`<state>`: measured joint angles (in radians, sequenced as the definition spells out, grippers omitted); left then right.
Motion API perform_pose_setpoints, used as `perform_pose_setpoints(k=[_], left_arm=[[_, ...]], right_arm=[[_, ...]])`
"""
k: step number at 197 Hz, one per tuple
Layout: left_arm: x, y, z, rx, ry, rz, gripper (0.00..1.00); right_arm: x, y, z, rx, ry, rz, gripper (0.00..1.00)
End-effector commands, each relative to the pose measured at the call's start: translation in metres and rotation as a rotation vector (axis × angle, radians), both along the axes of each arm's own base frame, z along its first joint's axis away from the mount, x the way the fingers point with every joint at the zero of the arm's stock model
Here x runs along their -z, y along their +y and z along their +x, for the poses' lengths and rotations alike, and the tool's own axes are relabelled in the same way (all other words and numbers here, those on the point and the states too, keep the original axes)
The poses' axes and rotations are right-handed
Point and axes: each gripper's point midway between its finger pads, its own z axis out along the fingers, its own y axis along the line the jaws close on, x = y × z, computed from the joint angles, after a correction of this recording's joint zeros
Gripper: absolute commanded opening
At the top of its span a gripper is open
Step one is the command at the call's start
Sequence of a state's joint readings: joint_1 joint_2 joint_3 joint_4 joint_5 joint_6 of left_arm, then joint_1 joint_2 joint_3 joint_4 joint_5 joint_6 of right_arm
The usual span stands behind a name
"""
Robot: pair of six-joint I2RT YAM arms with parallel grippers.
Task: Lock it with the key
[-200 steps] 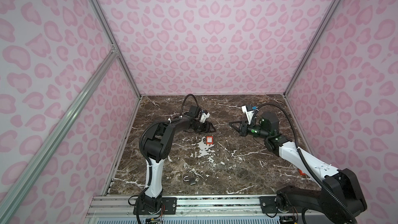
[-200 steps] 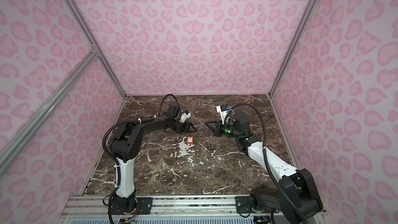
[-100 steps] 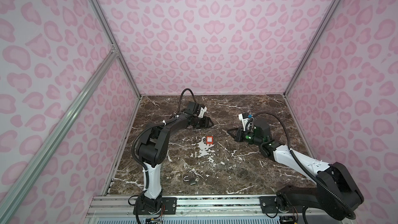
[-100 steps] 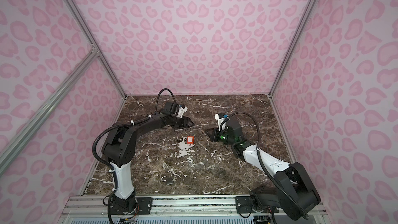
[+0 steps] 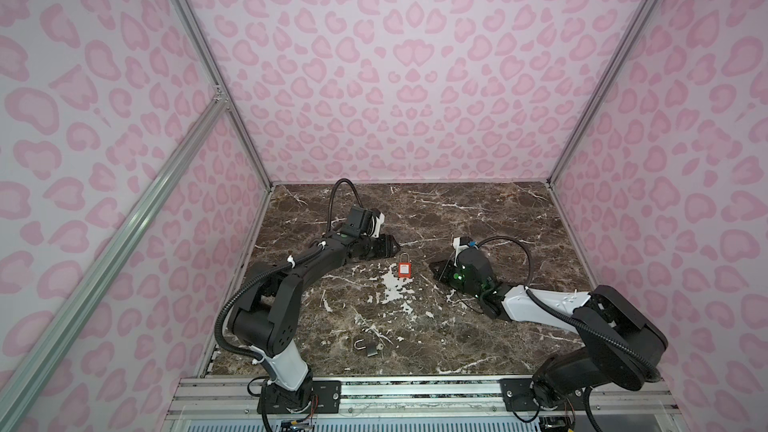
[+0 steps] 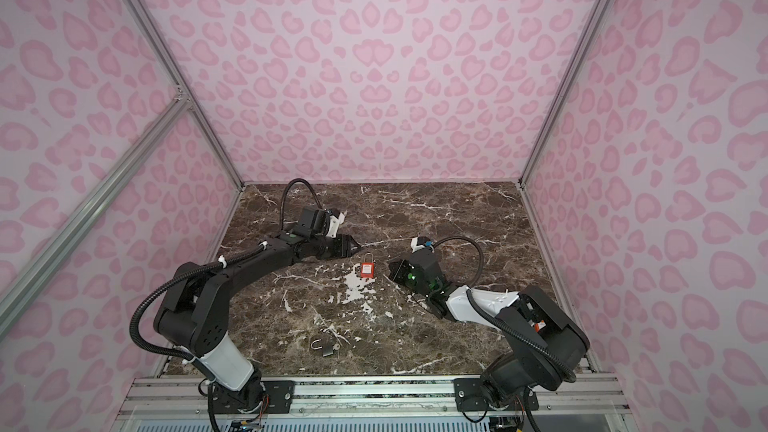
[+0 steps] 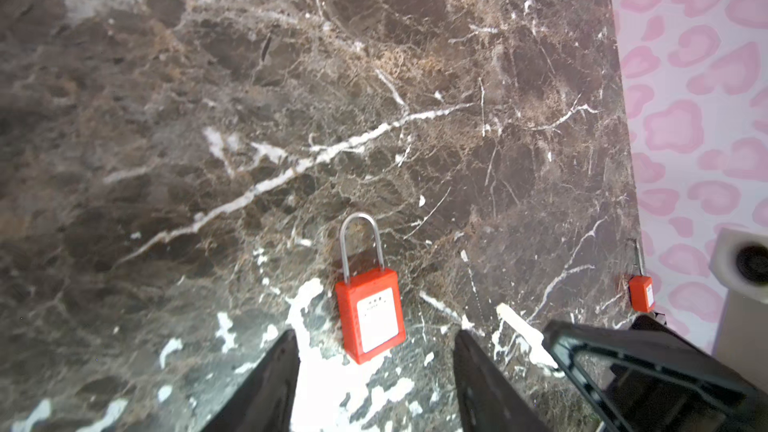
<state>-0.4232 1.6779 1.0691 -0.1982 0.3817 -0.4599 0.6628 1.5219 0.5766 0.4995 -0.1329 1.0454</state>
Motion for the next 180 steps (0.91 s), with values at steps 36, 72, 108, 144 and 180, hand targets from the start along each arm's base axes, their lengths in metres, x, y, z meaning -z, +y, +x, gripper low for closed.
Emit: perform_pose_setpoints(k=[36, 72, 108, 144, 180], left_arm=[[-0.009, 0.009, -0.010, -0.047, -0.041, -0.023, 0.61], [-0.003, 0.014, -0.022, -0.060, -0.024, -0.027, 0.61], [-0.001, 0.017, -0.030, -0.060, -0.014, -0.028, 0.61], [0.000, 0.019, -0.036, -0.055, -0.011, -0.025, 0.62], [-0.001, 0.018, -0.037, -0.054, -0.012, -0.033, 0.62]], right_arm=[[0.006, 0.006, 0.023, 0.110, -0.001, 0.068, 0.00], [0.016, 0.018, 0.028, 0.101, 0.021, 0.069, 0.00], [0.028, 0.027, 0.029, 0.107, 0.046, 0.082, 0.00], [0.045, 0.028, 0.028, 0.129, 0.076, 0.081, 0.00], [0.053, 0.035, 0.026, 0.110, 0.091, 0.086, 0.00]])
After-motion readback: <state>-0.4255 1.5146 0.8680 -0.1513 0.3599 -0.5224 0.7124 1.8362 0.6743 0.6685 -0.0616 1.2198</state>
